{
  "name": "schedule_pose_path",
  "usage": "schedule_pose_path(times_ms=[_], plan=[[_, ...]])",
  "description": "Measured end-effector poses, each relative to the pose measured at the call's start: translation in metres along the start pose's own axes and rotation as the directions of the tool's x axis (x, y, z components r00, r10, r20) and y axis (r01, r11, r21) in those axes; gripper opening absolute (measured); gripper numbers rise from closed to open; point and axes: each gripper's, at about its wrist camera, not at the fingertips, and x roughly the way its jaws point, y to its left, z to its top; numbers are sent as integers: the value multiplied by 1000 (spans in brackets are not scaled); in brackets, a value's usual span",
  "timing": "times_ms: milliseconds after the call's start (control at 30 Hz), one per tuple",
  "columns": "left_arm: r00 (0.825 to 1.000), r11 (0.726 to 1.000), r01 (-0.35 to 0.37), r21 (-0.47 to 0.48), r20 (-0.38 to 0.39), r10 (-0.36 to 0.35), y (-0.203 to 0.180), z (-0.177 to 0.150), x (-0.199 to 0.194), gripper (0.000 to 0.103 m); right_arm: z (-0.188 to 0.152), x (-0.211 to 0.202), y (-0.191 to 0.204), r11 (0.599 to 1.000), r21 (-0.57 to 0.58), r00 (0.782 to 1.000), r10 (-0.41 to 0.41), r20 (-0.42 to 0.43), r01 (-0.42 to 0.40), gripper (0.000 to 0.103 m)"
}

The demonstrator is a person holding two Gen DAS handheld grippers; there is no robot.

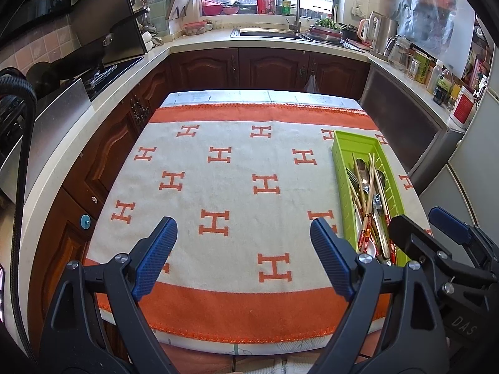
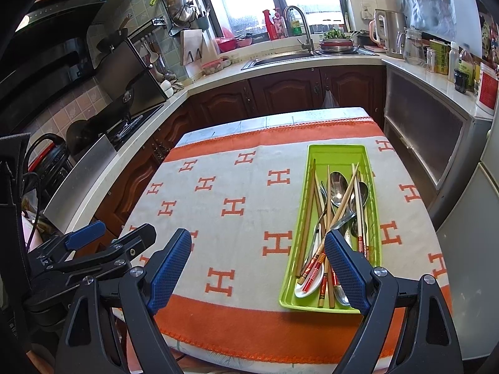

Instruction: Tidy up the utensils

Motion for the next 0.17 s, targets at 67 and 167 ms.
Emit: schedule_pose_path(times_ms=[67, 167], plan=[[1000, 1000, -1, 0, 0, 1, 0, 0, 0, 86, -4, 1, 1, 1000, 1, 1000, 1, -2, -1, 88], [1000, 1000, 0, -1, -3, 0, 0, -1, 1, 86, -6, 2, 1, 1000, 1, 1000, 0, -4, 0, 88]])
